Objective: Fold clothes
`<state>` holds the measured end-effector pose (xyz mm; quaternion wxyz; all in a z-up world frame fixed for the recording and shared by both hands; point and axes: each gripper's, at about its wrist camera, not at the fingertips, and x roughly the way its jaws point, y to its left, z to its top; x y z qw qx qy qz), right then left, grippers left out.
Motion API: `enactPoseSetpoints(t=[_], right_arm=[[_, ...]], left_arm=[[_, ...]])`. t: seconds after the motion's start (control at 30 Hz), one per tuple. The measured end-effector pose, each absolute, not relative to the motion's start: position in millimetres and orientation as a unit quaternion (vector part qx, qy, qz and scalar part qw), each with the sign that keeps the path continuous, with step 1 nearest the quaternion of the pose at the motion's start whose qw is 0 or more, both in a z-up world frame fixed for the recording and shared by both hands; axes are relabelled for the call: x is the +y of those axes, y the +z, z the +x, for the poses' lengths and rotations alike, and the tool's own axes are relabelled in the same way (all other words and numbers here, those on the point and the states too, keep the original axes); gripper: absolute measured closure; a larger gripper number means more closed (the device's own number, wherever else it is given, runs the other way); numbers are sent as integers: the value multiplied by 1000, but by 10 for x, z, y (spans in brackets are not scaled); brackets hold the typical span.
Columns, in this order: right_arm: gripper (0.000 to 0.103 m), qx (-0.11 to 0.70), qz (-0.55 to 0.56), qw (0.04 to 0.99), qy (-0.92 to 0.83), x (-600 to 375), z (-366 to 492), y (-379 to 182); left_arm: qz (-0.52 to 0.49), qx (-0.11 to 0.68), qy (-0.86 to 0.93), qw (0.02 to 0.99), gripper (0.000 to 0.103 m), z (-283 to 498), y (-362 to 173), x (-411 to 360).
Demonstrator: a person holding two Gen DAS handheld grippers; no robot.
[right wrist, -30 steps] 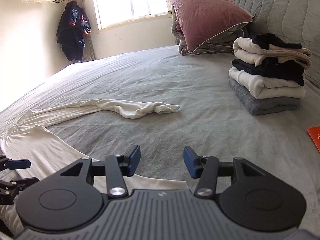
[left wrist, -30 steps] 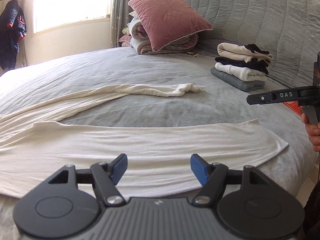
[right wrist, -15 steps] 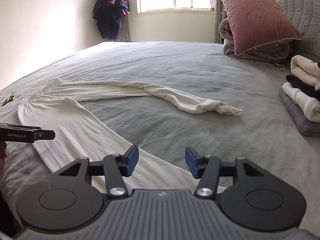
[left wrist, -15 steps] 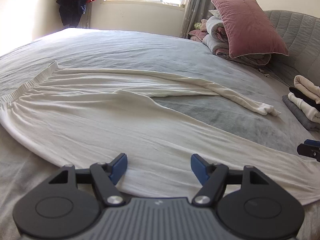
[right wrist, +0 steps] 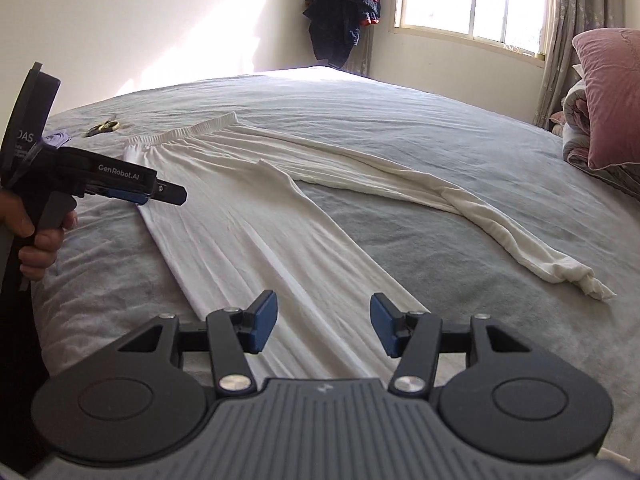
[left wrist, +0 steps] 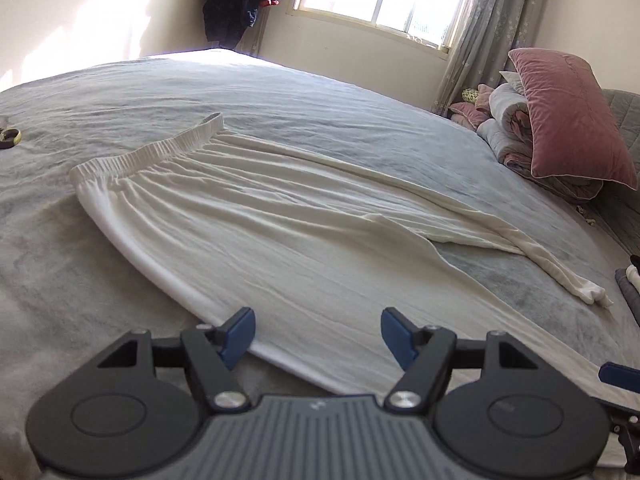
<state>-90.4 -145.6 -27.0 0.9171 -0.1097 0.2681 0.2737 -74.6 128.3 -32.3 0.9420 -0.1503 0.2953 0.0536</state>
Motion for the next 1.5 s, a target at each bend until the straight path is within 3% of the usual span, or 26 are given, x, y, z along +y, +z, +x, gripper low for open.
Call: enactPoseSetpoints(t=[0.07,0.23,0.47,0.53,0.57,0.6,0.87,0.93,0.97,1.07,1.13,1.17,1.5], right_arm=[[49,268,-115,907,305,-1357,-947,-279],[75,271,-140,879,366,-1141,-1048,-347],[85,266,-195,868,370,-972,-1086,-492],[102,264,-199,871,364,-950,-1086,-499],[103,263,-202,872,359,-941,-1089,-493],[103,265,-197,872,362,-947,-1089,-478],[103,284,-162,862,387,-1022,-1148,-362],[102,297,-175,859,378,-982,-1126,-453],[101,295,-176,860,377,-975,-1132,-463],[85,294,-159,865,374,-998,-1089,-375],[65,290,-136,872,371,-1057,-1040,-296],[62,286,-123,877,366,-1103,-1001,-251],[61,276,-78,929,234,-1812,-420,-26]], left_arm=[[-167,285,75,941,33,-775,-300,1413],[-206,269,145,930,35,-833,-307,1760],[-227,255,189,921,55,-777,-424,1914],[-223,252,211,918,69,-726,-455,1920],[-220,252,226,915,89,-700,-470,1924],[-215,252,240,912,102,-680,-481,1923],[-193,254,292,901,102,-736,-461,1895],[-183,258,289,903,99,-724,-438,1871],[-184,258,284,905,91,-734,-421,1871],[-187,257,275,907,68,-761,-336,1885],[-185,258,270,909,62,-766,-260,1900],[-185,258,265,911,60,-752,-219,1907],[-173,289,142,931,56,-310,21,1602]])
